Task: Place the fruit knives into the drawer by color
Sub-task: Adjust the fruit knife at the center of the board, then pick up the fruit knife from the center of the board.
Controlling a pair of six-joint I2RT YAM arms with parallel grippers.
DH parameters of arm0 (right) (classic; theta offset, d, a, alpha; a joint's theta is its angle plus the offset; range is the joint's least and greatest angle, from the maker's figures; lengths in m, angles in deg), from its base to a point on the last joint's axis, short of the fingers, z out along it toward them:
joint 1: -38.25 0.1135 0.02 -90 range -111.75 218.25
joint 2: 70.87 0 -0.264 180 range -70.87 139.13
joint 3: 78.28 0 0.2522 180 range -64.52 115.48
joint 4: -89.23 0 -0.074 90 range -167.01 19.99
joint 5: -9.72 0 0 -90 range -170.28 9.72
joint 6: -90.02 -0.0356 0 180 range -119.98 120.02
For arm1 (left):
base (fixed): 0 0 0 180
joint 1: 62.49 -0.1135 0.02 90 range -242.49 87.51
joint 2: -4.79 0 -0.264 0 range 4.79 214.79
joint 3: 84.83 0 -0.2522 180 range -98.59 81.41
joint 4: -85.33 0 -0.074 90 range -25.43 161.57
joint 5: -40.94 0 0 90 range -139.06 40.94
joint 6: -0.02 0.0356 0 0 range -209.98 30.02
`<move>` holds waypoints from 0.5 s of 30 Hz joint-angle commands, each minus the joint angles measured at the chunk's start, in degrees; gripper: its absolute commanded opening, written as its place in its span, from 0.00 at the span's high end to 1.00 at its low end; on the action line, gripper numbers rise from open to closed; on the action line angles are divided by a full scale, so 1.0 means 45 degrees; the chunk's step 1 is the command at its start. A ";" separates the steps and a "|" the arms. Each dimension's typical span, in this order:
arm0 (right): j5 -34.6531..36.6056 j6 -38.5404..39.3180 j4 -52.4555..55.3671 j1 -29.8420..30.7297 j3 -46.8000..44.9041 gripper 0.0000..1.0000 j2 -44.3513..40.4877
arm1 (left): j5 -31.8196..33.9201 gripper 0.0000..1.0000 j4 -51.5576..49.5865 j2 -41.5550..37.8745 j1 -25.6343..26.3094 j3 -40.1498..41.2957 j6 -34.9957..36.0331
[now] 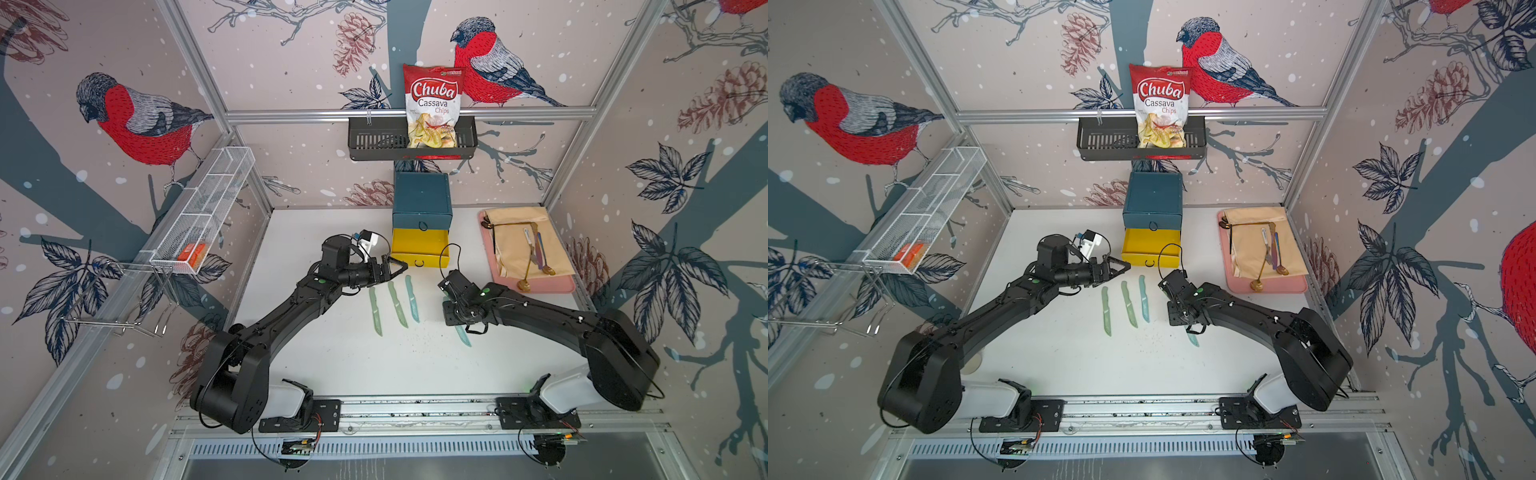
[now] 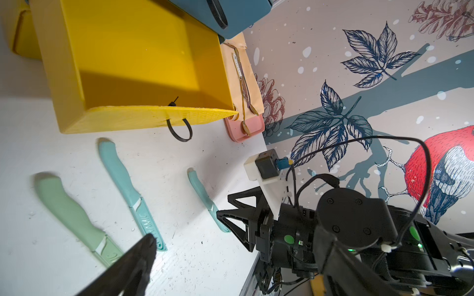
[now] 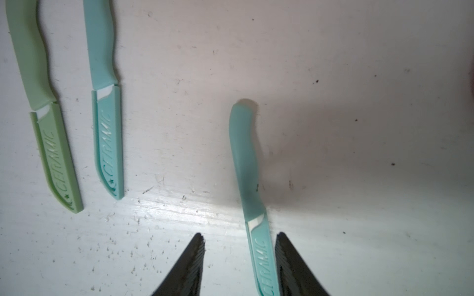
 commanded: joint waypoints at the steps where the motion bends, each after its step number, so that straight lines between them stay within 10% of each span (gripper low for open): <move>1: -0.0311 0.0278 0.0686 -0.0254 0.0556 0.51 0.0335 | -0.0119 0.03 0.1013 -0.0313 0.0129 0.0441 -0.0356; 15: -0.1846 0.1141 0.2037 -0.0957 0.1504 0.59 0.1731 | 0.0004 0.03 0.7172 -0.1781 0.1480 0.4661 -0.4566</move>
